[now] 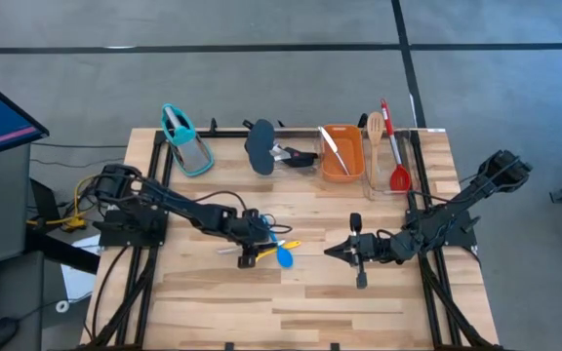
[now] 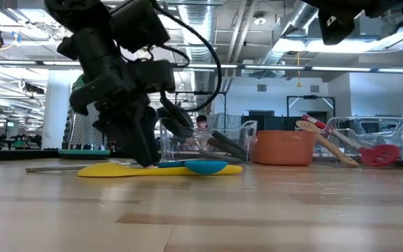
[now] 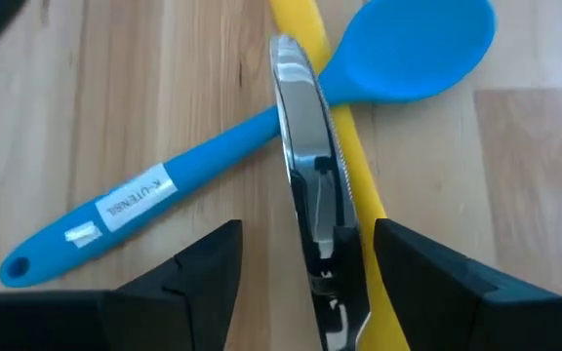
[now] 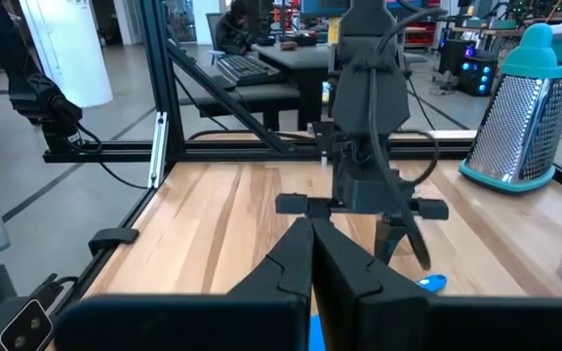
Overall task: Pick & Place Kitchen Items
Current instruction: Put the butter knife in the orange bin
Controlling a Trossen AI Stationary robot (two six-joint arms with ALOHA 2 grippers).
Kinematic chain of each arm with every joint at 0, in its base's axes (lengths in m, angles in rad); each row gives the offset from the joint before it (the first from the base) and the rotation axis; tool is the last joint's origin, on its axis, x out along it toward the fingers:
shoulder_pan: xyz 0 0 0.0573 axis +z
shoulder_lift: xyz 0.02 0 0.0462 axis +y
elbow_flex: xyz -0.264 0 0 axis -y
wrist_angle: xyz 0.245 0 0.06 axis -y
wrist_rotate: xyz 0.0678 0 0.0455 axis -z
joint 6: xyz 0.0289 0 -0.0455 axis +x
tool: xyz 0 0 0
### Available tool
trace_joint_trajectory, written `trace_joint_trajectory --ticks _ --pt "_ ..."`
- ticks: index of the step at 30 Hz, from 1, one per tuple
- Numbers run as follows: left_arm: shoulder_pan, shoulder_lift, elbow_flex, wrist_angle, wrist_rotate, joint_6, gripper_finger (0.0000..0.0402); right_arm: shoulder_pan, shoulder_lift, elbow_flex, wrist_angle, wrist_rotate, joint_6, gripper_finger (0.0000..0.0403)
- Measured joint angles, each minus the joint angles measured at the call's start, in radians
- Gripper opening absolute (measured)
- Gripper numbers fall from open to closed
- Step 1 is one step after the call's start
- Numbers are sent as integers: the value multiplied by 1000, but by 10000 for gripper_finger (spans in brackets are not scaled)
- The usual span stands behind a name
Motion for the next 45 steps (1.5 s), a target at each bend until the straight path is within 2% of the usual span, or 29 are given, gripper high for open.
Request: trace_joint_trajectory --ticks 8,12,28,36,41,45 --pt "0 39 3 15 -17 -25 209 0 0 0 0 0 0 0" --pt "0 40 2 17 -20 -46 191 0 0 0 1 0 0 0" --pt "-1 36 1 20 -19 -65 35 0 0 0 0 0 0 0" --pt "-5 1 -5 0 -13 -61 43 0 0 0 0 0 0 0" --pt "-20 -65 -4 9 -24 -37 33 0 0 0 0 0 0 0" --pt "-26 -152 -3 14 -74 -7 37 0 0 0 0 0 -4 0"
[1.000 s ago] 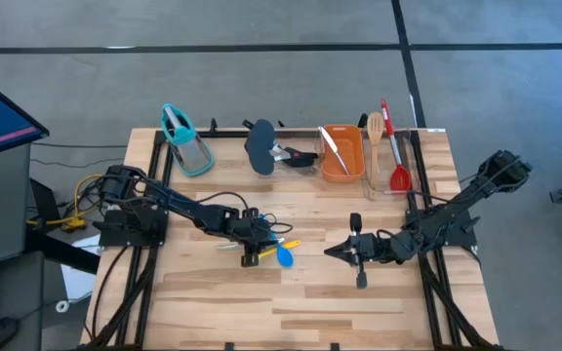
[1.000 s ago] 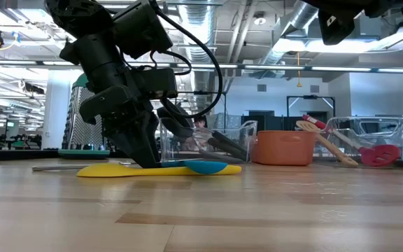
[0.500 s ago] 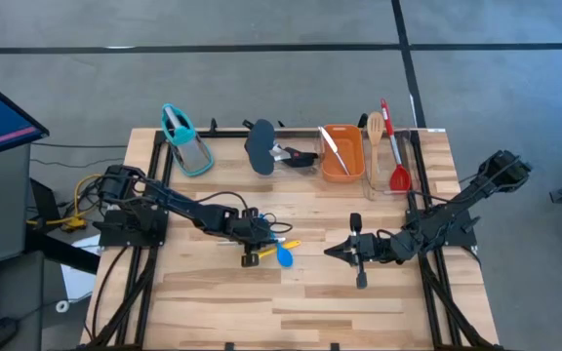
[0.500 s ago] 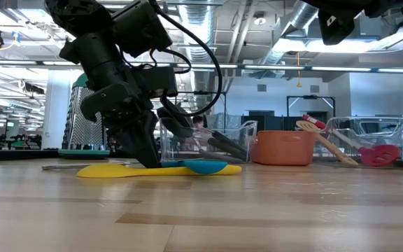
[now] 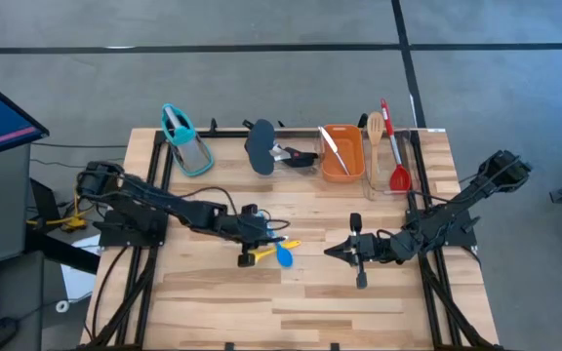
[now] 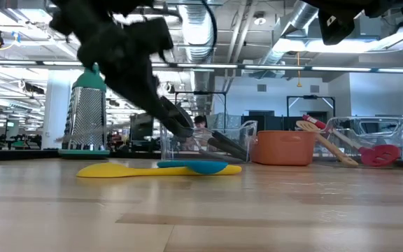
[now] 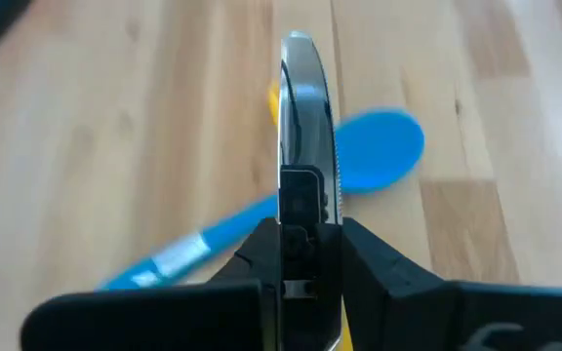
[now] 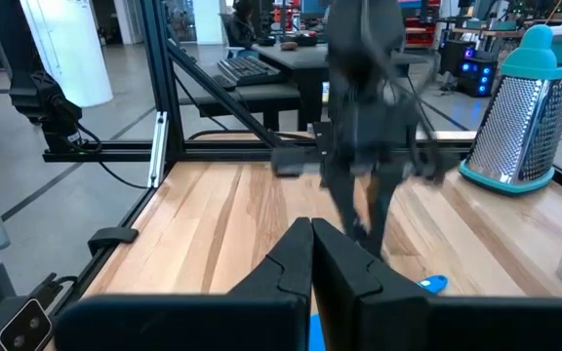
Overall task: Pick & Place Kitchen Items
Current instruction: Put the butter knife in the orange bin
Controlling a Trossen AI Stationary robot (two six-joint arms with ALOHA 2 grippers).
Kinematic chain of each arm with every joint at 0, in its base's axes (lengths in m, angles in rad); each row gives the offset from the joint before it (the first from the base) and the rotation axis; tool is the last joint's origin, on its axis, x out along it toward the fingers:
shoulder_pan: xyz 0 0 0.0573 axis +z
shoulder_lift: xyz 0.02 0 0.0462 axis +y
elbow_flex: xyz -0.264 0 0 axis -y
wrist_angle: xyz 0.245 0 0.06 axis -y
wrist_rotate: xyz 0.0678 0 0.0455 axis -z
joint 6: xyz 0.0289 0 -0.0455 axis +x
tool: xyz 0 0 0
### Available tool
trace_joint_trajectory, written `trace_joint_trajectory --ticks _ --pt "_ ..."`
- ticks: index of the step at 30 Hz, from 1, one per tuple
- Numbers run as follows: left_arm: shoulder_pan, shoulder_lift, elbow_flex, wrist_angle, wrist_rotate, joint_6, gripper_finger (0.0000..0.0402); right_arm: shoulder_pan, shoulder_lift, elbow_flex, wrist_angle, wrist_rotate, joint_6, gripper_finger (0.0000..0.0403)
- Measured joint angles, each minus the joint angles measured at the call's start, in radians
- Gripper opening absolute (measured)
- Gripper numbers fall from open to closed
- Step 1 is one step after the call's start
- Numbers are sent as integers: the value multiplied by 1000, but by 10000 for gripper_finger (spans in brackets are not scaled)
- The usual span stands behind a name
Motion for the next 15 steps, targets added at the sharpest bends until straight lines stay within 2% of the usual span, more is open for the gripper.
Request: trace_joint_trajectory --ticks 7,13,15 --pt "10 -177 0 67 -156 158 33 2 -7 0 5 0 -8 0" --pt "66 -261 2 315 -157 347 33 41 -50 0 16 0 -76 0" --pt "102 -267 16 376 -120 384 33 68 -66 0 22 0 -103 0"
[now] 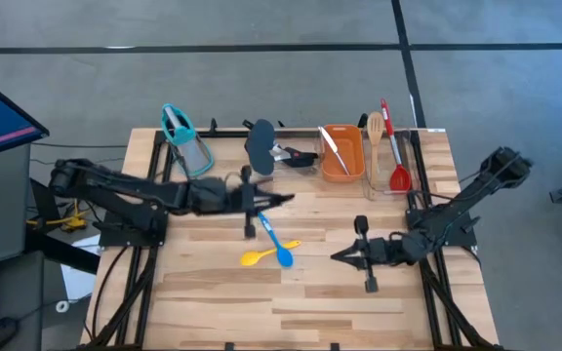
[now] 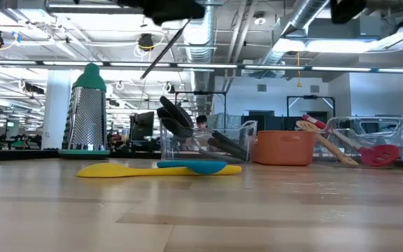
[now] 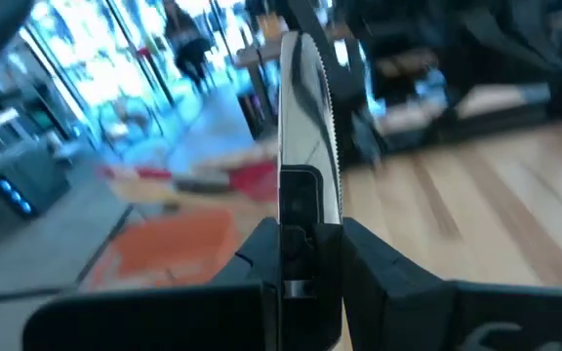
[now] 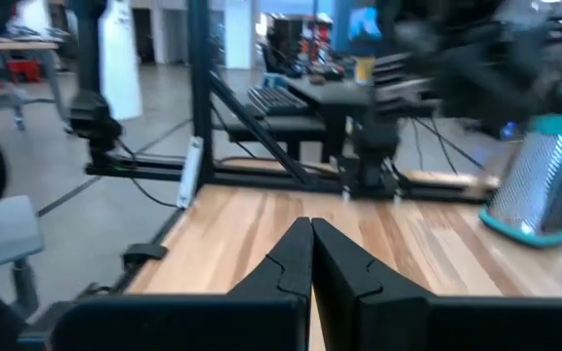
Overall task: Pick & Place Kitchen Items
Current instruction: Put the butter knife in the orange bin
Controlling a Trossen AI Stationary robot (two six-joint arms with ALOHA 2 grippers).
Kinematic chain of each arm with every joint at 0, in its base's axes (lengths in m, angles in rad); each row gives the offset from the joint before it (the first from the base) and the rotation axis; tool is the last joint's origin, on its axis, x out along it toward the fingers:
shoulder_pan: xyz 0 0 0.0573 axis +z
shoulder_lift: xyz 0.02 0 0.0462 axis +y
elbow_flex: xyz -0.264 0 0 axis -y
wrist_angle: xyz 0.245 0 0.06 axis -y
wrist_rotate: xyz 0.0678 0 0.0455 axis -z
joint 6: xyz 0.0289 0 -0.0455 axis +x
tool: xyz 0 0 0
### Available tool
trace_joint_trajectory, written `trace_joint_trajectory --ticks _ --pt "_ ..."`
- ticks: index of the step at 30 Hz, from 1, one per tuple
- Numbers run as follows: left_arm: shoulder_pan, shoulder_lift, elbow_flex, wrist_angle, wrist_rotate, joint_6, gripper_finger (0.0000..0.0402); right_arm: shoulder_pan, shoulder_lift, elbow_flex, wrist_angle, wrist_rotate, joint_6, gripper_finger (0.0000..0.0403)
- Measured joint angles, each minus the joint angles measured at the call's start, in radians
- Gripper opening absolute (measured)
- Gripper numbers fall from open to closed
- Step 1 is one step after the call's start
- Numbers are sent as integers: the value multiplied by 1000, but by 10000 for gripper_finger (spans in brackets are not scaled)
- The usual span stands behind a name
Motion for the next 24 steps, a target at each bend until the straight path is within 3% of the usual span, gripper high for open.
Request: trace_joint_trajectory --ticks 10,18,24 --pt "241 182 269 111 354 -25 33 136 -30 0 22 0 -142 0" --pt "441 456 504 278 620 -332 33 236 -30 0 20 95 -178 0" --pt "494 663 651 398 710 -438 33 297 -30 0 10 118 -193 0"
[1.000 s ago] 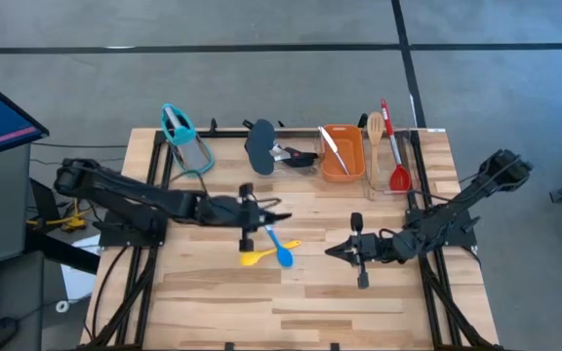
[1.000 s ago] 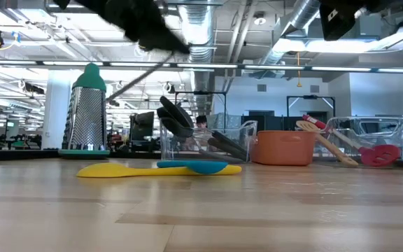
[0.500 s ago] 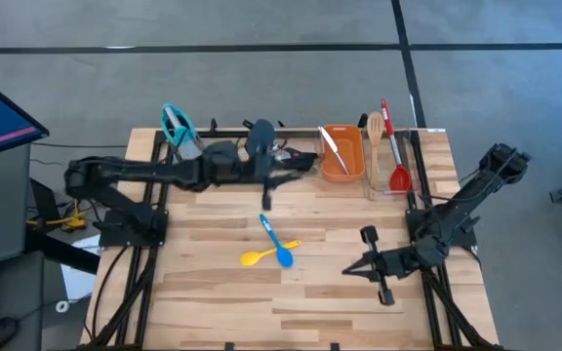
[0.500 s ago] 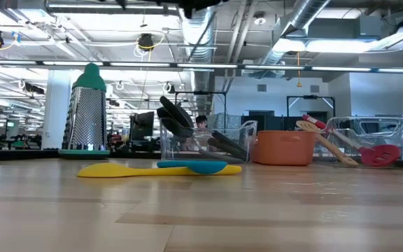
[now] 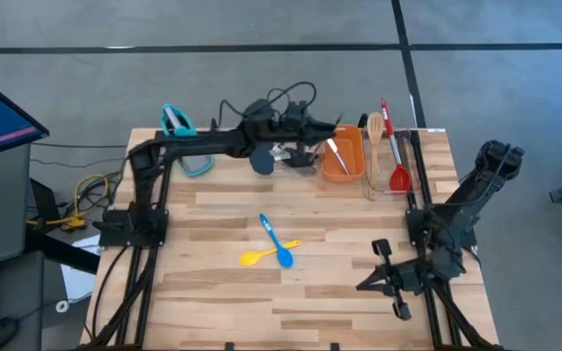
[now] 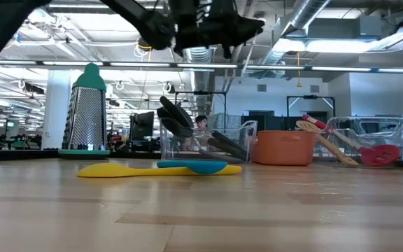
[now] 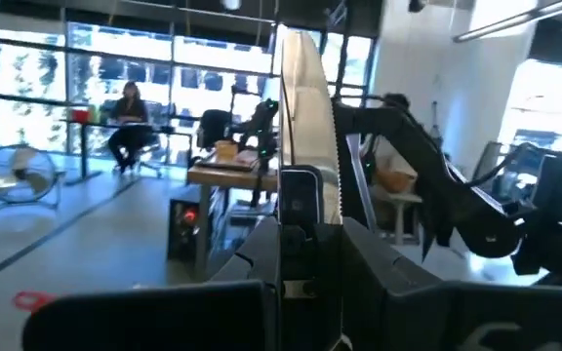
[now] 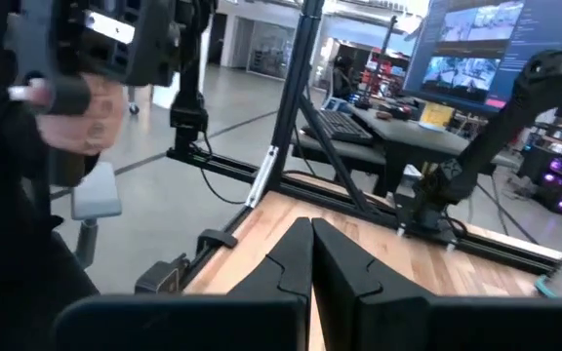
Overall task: Pick & Place Kitchen Items
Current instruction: Put the butter knife in the orange bin
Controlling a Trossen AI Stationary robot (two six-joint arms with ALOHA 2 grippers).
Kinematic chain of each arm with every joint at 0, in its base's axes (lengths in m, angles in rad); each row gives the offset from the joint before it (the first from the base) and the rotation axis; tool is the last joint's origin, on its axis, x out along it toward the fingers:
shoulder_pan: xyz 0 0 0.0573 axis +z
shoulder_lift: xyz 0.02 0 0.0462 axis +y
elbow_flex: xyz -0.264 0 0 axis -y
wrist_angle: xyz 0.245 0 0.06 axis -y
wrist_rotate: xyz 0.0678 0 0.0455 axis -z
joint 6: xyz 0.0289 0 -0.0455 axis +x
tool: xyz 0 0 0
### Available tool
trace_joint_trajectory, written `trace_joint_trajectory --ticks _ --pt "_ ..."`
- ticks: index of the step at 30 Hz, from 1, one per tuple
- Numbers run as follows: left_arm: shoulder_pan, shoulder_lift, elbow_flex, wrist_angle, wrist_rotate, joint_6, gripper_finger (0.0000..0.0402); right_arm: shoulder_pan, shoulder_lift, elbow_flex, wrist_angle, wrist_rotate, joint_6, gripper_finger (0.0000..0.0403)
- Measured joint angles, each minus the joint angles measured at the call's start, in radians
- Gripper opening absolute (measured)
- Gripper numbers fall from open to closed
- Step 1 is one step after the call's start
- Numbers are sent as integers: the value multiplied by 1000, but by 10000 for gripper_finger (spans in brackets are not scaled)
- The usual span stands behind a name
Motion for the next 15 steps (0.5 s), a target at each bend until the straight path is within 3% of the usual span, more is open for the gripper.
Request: trace_joint_trajectory --ticks 4,11,15 --pt "6 72 67 11 46 -32 33 25 0 0 -47 85 6 0" --pt "17 105 75 18 45 -12 33 25 0 0 -111 214 71 0" --pt "13 111 72 6 117 -33 33 14 0 0 -92 463 131 0"
